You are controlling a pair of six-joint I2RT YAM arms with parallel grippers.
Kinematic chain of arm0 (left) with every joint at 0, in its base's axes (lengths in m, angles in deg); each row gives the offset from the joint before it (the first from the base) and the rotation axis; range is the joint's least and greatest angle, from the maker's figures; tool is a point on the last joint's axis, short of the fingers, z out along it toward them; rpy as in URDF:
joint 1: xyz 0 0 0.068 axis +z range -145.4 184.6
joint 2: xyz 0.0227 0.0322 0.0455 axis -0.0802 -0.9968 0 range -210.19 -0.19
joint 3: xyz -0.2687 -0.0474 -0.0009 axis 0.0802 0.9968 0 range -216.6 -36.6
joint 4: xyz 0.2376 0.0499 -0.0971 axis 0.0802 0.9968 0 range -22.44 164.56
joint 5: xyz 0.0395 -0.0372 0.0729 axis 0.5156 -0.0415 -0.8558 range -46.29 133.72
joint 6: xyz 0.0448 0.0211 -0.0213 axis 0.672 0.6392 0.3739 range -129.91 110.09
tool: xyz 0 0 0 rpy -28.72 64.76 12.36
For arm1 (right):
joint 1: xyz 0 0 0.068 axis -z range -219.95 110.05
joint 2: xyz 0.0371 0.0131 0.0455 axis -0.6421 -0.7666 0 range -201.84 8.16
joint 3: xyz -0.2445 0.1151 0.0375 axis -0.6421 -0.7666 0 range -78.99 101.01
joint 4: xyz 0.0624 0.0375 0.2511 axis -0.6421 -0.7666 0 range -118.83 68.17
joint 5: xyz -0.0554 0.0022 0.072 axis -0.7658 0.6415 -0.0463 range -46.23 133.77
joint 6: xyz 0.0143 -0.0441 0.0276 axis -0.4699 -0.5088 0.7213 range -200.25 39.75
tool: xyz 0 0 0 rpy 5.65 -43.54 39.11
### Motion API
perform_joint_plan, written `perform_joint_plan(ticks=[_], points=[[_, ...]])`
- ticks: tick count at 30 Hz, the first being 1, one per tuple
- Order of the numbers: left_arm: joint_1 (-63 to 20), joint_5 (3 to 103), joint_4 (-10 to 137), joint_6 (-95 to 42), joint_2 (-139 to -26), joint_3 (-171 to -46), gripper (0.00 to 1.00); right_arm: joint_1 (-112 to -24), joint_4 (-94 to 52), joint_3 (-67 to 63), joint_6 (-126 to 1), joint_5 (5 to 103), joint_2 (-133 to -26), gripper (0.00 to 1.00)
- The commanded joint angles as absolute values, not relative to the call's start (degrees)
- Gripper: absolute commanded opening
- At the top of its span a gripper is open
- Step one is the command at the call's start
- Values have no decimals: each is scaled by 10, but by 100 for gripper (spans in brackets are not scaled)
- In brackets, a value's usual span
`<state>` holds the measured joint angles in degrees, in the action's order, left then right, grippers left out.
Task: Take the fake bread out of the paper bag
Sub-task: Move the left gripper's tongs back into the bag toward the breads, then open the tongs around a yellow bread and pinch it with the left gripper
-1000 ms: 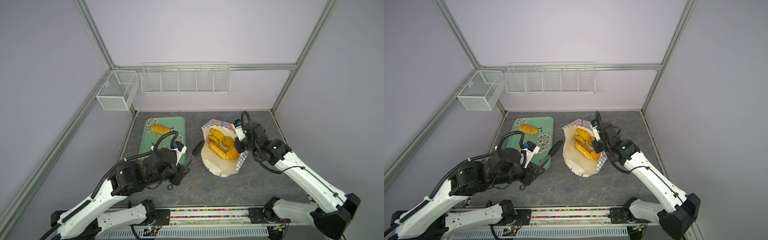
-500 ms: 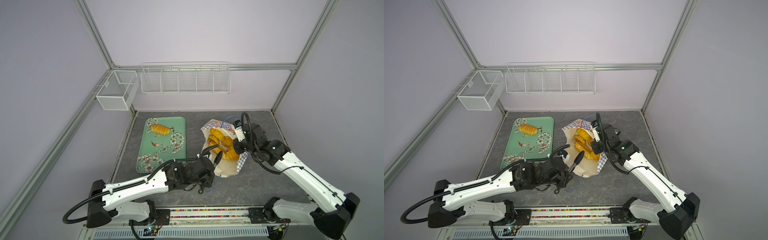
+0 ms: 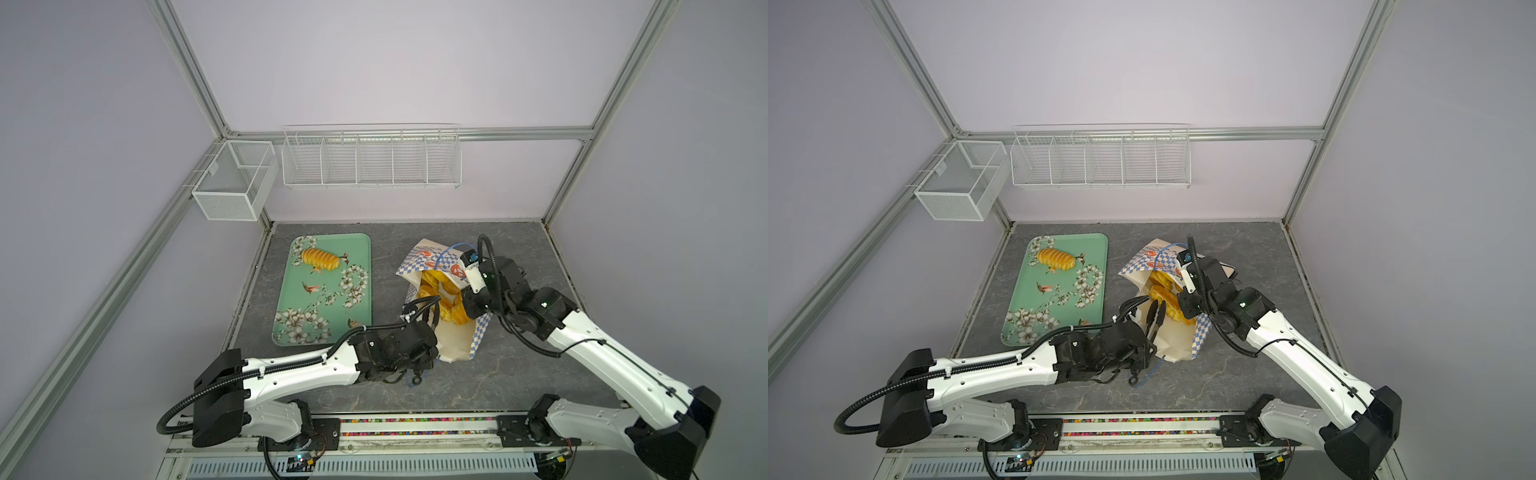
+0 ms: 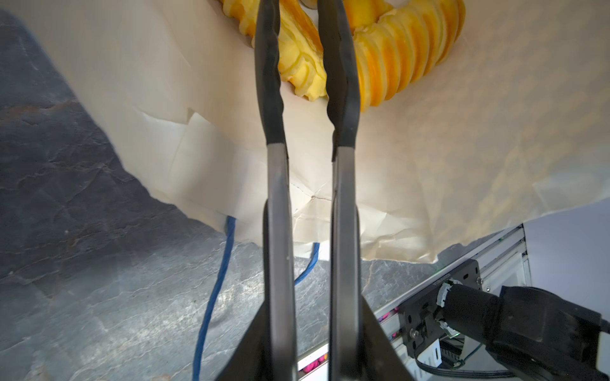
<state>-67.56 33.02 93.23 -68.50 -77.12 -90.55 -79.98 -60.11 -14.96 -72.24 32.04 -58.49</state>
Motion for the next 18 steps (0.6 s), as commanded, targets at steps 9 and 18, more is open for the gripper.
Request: perform_joint_plan(ticks=[9, 18], points=[[-644, 366, 913, -727, -804, -938, 42, -835, -593, -175, -709, 299, -577, 7], [-632, 408, 880, -780, -815, -925, 46, -837, -552, -227, -713, 279, -510, 7]])
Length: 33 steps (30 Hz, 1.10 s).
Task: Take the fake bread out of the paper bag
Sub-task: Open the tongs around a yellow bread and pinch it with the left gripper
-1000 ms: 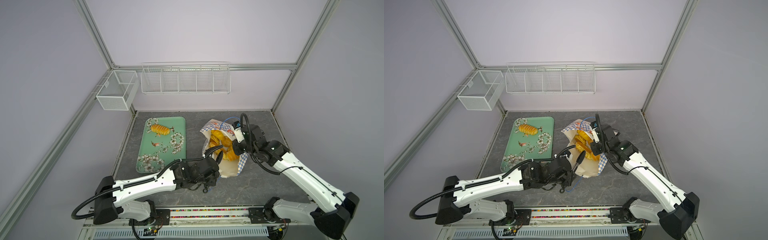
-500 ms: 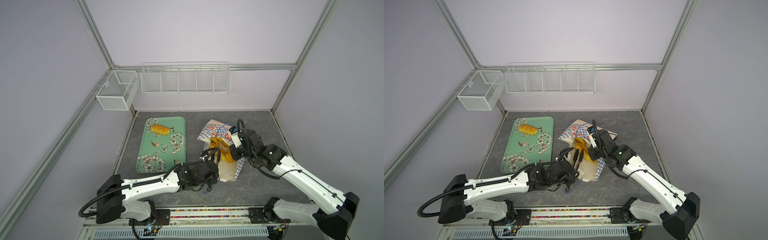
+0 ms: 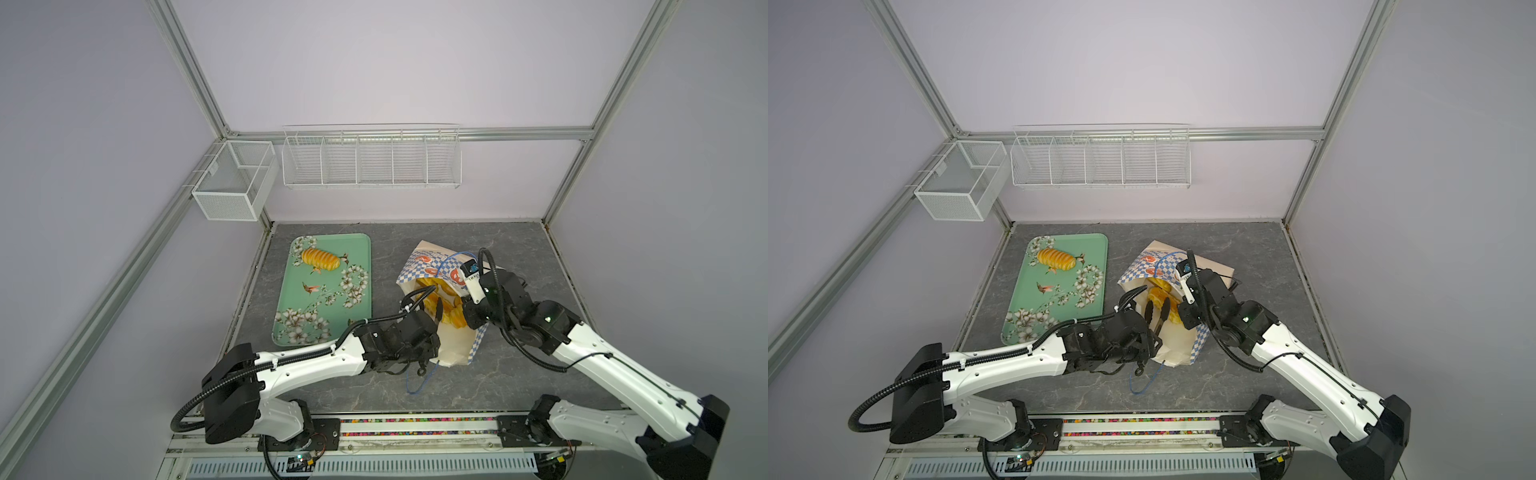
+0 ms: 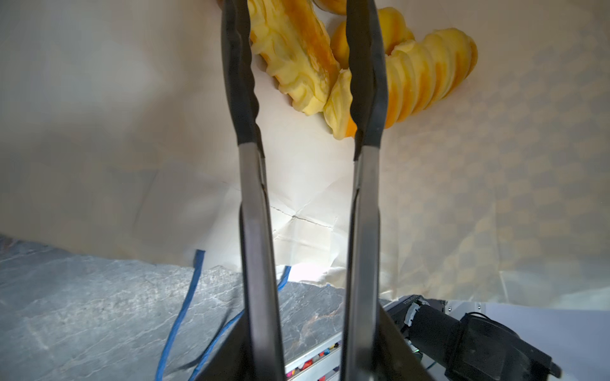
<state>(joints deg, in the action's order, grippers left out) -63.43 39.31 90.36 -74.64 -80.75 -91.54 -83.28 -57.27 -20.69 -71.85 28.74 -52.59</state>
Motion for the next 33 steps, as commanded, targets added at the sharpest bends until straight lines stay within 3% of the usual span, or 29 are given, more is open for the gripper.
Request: perform_joint_plan(ticks=[1, 33], points=[[-630, 411, 875, -786, -817, -924, 47, -837, -549, -231, -713, 278, -505, 7], [-557, 524, 738, -847, -922, -925, 46, -837, -540, -210, -727, 312, -507, 7]])
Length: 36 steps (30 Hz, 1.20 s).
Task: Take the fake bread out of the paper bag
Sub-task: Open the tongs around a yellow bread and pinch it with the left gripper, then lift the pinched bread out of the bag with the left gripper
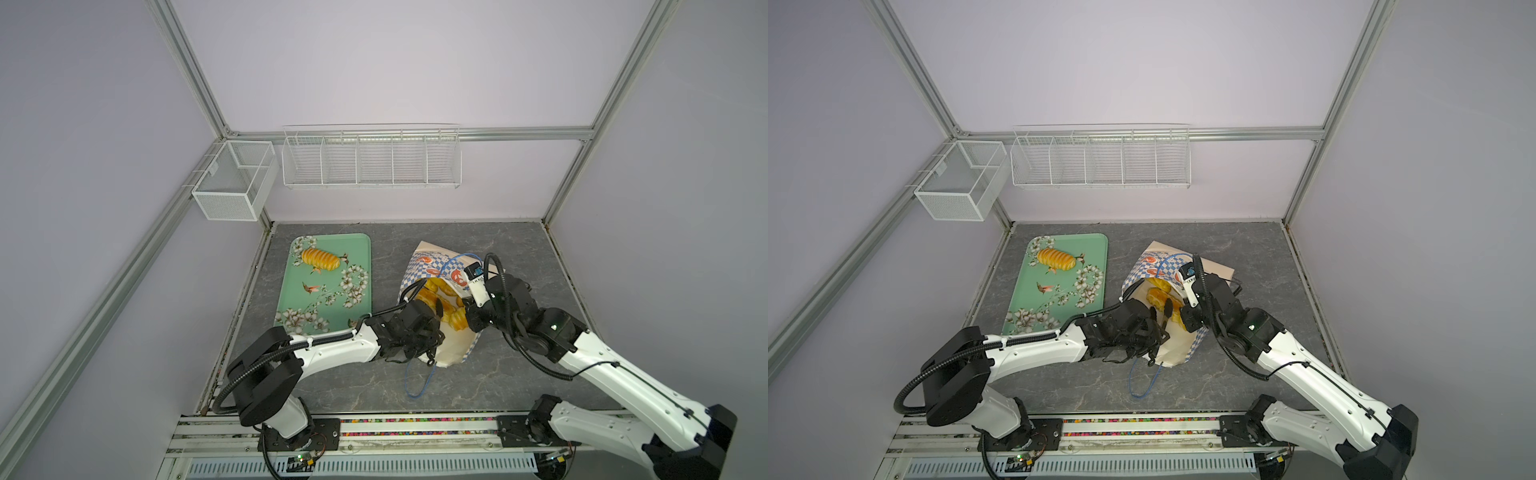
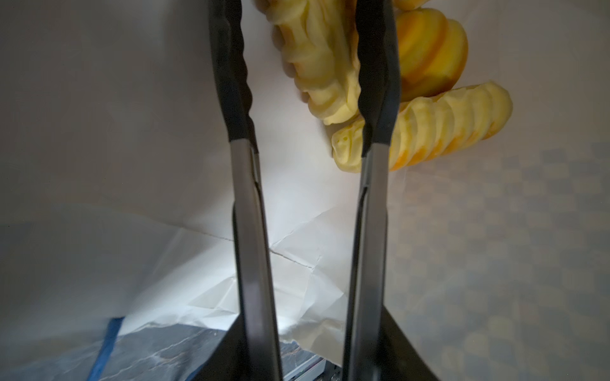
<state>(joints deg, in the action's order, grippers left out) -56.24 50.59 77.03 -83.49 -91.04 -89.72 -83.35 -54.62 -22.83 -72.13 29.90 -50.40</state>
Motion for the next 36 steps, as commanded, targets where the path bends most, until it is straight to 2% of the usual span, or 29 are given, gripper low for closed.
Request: perform_joint_plan(ticks=[1, 5, 11, 15, 21, 32, 36], points=[[-554, 529, 734, -846, -928, -927, 45, -836, -540, -207, -728, 312, -507, 7], [-546, 540, 725, -840, -939, -939, 36, -837, -541, -199, -730, 313, -509, 7], [-545, 520, 785, -802, -910, -971, 11, -837, -554, -180, -743, 303, -517, 7], [-545, 502, 833, -784, -873, -976, 4, -836, -565, -163, -750, 284, -529, 7], [-545, 477, 906, -764, -805, -970, 0, -830, -569, -148, -754, 275, -547, 7], [-545, 483, 1063, -681, -698, -990, 0, -816, -594, -83, -742, 282, -587, 7], [-545, 492, 1078, -643, -670, -984, 0, -804, -614, -62, -738, 279, -606, 7]])
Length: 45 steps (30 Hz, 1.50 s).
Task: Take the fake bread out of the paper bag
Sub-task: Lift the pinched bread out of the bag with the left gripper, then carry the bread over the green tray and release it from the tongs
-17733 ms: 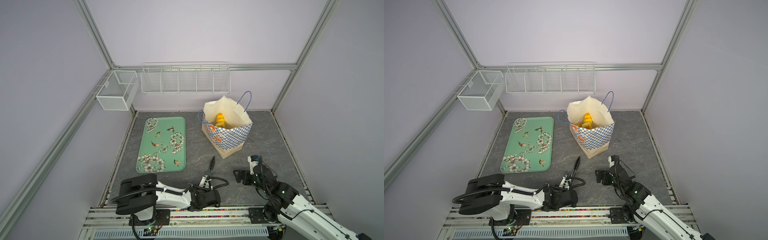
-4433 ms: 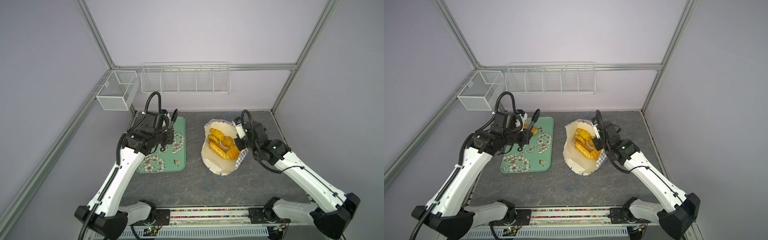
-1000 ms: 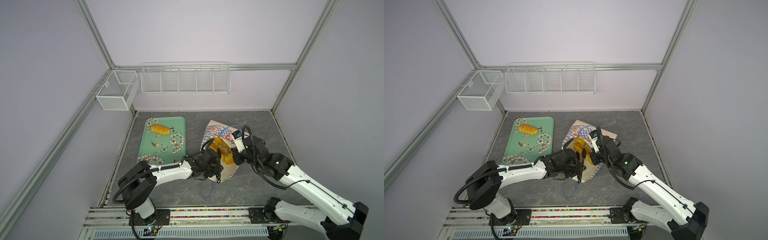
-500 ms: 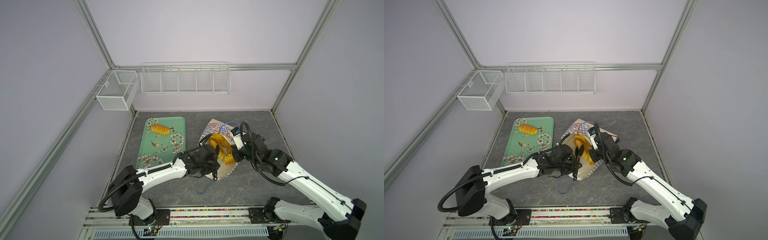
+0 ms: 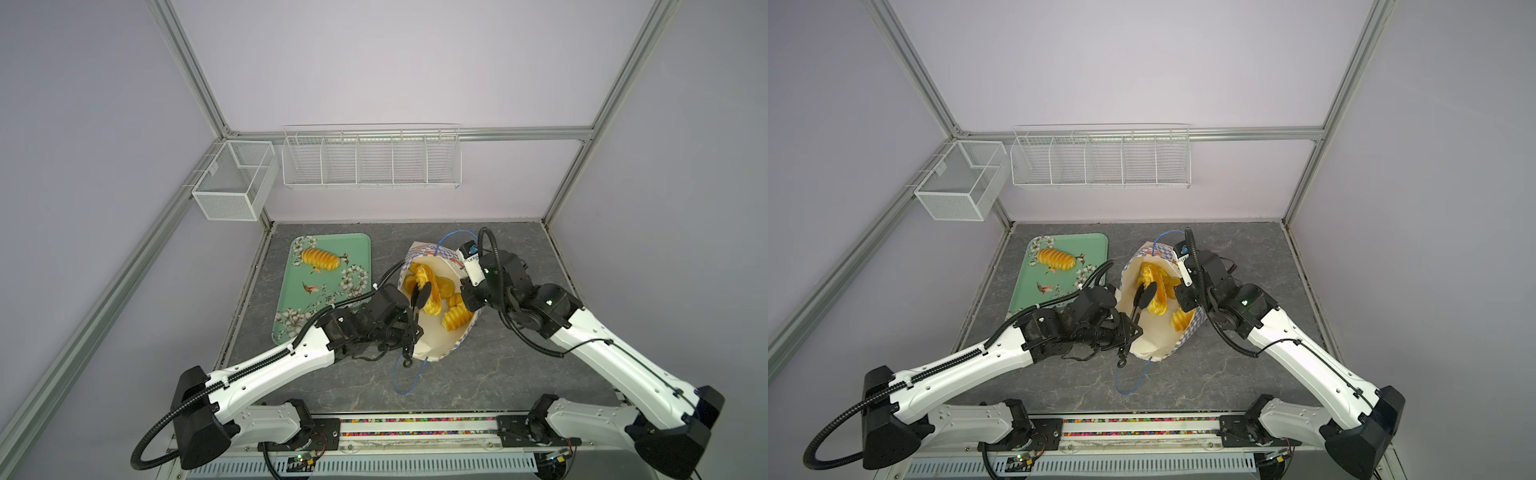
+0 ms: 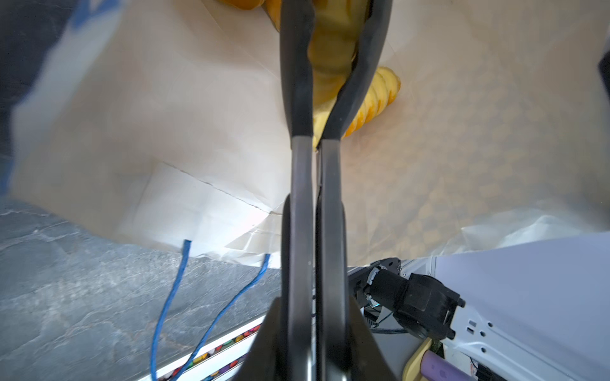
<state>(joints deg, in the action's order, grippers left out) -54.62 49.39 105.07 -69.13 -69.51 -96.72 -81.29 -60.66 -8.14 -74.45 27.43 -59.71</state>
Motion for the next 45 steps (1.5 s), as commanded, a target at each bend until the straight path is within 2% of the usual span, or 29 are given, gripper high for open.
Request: perform_joint_plan(ticks=[1, 5, 14, 25, 29, 38, 42, 45], points=[[-545, 501, 1073, -619, -661, -981, 0, -798, -617, -59, -734, 280, -611, 7], [-545, 499, 1094, -537, -621, -983, 0, -768, -624, -45, -729, 303, -633, 7], [-545, 485, 1155, -479, -513, -1006, 0, -744, -637, -10, -747, 305, -653, 7], [-544, 278, 1364, -527, -369, -1058, 0, -730, -634, 2, -762, 297, -665, 7], [-544, 210, 1442, -567, -362, -1077, 0, -729, -629, 3, -767, 299, -663, 7], [-544, 145, 1519, -595, -400, -1088, 0, -712, -641, 14, -772, 301, -675, 7], [-531, 137, 1527, -567, -449, -1104, 0, -703, -645, 17, -770, 302, -671, 7], [-465, 190, 1495, -502, -476, -1099, 0, -699, -651, 21, -770, 306, -668, 7]])
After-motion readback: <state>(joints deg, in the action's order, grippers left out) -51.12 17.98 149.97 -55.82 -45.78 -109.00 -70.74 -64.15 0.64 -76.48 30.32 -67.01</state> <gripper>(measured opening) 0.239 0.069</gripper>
